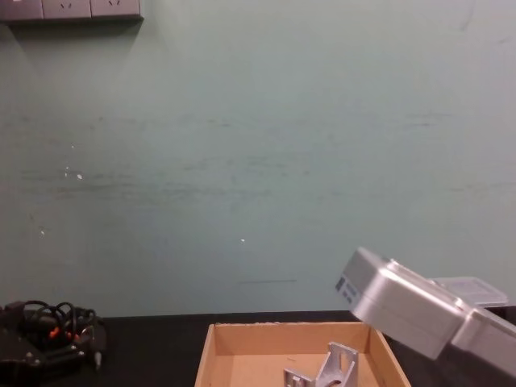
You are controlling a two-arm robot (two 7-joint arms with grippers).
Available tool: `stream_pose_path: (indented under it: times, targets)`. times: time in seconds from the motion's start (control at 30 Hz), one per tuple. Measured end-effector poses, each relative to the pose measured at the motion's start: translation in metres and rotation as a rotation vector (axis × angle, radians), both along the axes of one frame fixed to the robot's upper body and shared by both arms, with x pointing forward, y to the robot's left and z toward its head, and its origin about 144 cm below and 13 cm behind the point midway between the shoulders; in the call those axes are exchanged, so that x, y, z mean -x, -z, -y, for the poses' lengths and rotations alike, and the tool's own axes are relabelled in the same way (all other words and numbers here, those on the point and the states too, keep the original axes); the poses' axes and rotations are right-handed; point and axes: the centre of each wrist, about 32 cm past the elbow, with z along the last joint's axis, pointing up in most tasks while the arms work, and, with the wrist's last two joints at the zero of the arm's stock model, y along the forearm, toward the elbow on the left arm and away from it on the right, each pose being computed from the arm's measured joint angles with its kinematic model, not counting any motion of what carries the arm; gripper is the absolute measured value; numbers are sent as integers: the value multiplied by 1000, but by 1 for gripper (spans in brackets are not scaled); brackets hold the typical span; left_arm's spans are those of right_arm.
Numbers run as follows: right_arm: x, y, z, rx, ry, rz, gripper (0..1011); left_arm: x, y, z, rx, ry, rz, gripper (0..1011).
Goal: Use one hand to pick up the angle iron from the table and place it into the box.
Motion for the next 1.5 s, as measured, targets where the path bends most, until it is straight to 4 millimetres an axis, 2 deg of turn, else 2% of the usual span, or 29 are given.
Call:
stream_pose_path:
  times: [0.2, 0.5, 0.63, 0.83, 1.1, 1.5]
  targets:
    - [2, -11, 2, -36, 6, 13, 473, 0, 0, 0, 0, 0, 0, 1000]
    - [1, -46, 14, -160, 62, 71, 472, 0, 0, 0, 0, 0, 0, 1000]
    - [-2, -63, 24, -206, 148, 136, 472, 0, 0, 0, 0, 0, 0, 1000]
    - [-8, -75, 33, -228, 273, 218, 472, 0, 0, 0, 0, 0, 0, 1000]
    - [-22, -79, 35, -225, 437, 311, 472, 0, 0, 0, 0, 0, 0, 1000]
    - [-54, -66, 22, -196, 562, 333, 473, 0, 0, 0, 0, 0, 0, 1000]
